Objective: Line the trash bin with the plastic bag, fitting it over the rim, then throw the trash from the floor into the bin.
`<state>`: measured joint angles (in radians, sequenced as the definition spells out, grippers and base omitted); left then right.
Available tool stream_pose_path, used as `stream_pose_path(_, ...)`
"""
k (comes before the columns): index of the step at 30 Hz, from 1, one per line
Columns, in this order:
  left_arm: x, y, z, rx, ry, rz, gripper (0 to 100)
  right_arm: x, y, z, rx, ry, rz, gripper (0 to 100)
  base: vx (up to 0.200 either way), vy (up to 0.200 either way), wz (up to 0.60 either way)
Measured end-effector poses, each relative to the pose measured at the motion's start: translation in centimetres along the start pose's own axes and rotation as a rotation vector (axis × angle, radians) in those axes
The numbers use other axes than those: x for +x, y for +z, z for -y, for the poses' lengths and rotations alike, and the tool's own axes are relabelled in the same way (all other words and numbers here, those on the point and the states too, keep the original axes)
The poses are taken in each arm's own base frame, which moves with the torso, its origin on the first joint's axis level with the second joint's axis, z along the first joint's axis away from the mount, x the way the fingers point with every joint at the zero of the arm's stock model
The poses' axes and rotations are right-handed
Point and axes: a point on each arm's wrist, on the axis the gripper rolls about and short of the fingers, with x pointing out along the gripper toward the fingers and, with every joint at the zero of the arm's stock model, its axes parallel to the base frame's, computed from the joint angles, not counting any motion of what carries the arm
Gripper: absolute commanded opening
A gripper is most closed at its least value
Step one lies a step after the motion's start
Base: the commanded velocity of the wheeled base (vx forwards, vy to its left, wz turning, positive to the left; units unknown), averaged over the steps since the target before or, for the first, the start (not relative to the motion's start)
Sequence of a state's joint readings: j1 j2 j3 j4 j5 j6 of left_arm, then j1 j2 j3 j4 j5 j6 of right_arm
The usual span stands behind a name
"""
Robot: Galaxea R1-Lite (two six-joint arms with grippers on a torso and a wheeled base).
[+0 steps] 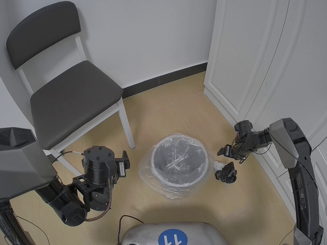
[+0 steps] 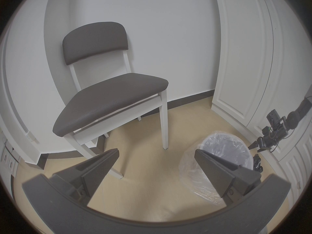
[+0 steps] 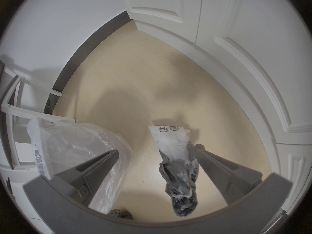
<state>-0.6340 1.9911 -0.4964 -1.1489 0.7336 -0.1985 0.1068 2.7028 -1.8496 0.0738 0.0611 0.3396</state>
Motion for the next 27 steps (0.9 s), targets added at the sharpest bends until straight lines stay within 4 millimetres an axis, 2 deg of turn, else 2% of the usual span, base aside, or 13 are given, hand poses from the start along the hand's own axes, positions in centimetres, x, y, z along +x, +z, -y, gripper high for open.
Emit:
stream_pose_path(9, 0.6, 0.0, -0.8, -0.004, 0.032, -0.007, 100, 2.4, -1.5, -0.4, -0.01, -0.019, -0.064, 100, 0.0, 0.0, 0.0)
stream_pose_path(27, 0.5, -0.5, -1.1, 0.003, 0.039, -0.023, 100, 3.9, -2.9, 0.3, -0.024, -0.096, -0.085, 100, 0.0, 0.0, 0.0)
